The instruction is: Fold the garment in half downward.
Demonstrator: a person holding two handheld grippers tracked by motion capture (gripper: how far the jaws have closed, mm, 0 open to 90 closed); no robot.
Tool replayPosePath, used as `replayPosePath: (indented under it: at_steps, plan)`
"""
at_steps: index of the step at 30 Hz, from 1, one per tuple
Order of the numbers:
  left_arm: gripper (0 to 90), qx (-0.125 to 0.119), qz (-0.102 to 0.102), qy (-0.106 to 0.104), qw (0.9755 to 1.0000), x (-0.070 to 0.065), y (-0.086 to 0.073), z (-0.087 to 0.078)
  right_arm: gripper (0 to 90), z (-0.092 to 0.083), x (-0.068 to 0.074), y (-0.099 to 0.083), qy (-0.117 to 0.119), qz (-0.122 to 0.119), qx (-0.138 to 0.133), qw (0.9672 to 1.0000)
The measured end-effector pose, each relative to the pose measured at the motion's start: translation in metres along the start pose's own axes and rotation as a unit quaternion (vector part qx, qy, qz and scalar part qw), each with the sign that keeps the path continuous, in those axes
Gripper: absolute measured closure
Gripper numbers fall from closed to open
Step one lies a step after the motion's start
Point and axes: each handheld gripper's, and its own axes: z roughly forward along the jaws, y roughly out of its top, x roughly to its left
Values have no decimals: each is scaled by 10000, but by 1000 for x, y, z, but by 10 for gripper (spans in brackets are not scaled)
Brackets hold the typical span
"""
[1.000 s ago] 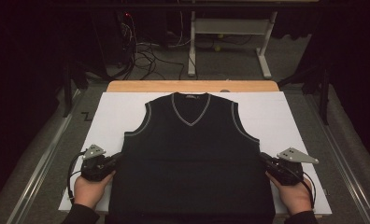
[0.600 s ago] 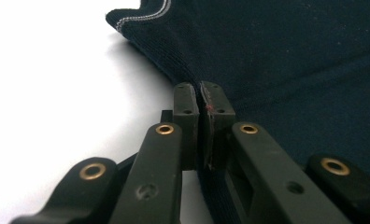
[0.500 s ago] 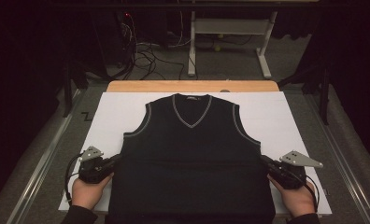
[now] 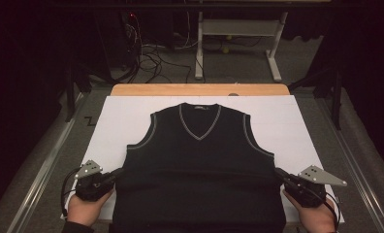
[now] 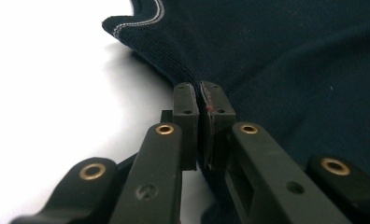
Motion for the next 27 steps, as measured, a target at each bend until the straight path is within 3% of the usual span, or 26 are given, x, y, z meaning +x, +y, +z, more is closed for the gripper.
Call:
replayPosePath:
  at_steps: [12,27]
  plan:
    - [817,30,193,-110,9997,-10,-15,-18,881,-23,9,-15,122,-125,17,9998]
    - [814,327,333,-235,9986,-20,-39,-31,879,-42,16,-38,297,-160,247,9991]
